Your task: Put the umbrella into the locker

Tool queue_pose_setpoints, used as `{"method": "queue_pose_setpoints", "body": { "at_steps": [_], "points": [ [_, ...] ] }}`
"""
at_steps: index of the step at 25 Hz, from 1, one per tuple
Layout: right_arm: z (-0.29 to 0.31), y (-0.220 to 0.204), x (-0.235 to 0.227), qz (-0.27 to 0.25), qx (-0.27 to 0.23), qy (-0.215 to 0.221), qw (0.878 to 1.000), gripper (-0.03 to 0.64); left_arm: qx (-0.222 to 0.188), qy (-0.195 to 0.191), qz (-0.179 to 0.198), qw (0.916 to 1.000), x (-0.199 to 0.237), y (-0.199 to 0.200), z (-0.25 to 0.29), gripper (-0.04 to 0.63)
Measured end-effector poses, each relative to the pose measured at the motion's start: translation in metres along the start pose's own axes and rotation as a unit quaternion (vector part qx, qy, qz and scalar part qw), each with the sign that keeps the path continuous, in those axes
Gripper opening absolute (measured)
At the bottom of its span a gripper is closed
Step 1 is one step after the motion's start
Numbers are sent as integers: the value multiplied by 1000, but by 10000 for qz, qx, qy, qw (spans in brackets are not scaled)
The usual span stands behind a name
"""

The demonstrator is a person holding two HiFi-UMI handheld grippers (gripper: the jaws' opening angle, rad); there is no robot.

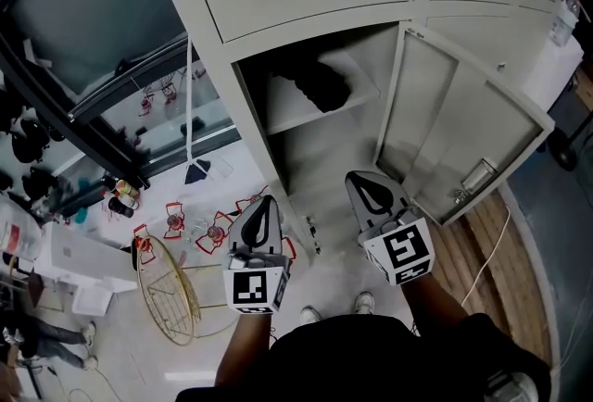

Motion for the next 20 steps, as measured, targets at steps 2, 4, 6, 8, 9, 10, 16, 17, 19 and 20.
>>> {"method": "queue_pose_setpoints", "body": {
  "at_steps": [2,4,6,8,9,10,16,17,19,20],
  "points": [
    [-2,-3,0,13,38,-30,10000,-3,7,5,-41,10000,0,0,0,-3],
    [-4,-4,-1,-6,58,-74,10000,-3,8,-10,-63,10000,-2,0,1,-3],
    [-5,-4,0,-69,49,-135,9999,-3,19,-24,-82,10000,-3,-1,1,-3],
    [-5,-4,1,-129,2,-208,9997,-3,10,-26,-111,9999,-4,-2,1,-3],
    [-5,-4,1,-131,-22,-236,9996,-3,1,-24,-125,9999,-5,-2,1,-3],
    [-4,-5,2,-121,-32,-256,9996,-2,-9,-24,-133,9999,-6,-2,1,-3],
    [-4,-9,4,-89,16,-283,9996,-2,-61,-23,-130,9999,-8,-1,0,-3],
    [-5,-8,5,-92,12,-293,9995,-2,-53,-20,-137,9999,-8,-2,-1,-3],
    [-5,-8,6,-91,30,-301,9995,-2,-33,-21,-156,9999,-8,-3,-2,-3],
    [-6,-8,6,-93,36,-307,9995,-2,-22,-21,-164,9999,-8,-3,-3,-3]
  ]
}}
Point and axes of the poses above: the fingertips, and each gripper's own axes: z forward along the fingers, x to its left, y out of its top, the point moved 9 cm from there along -z, backward along the fingers
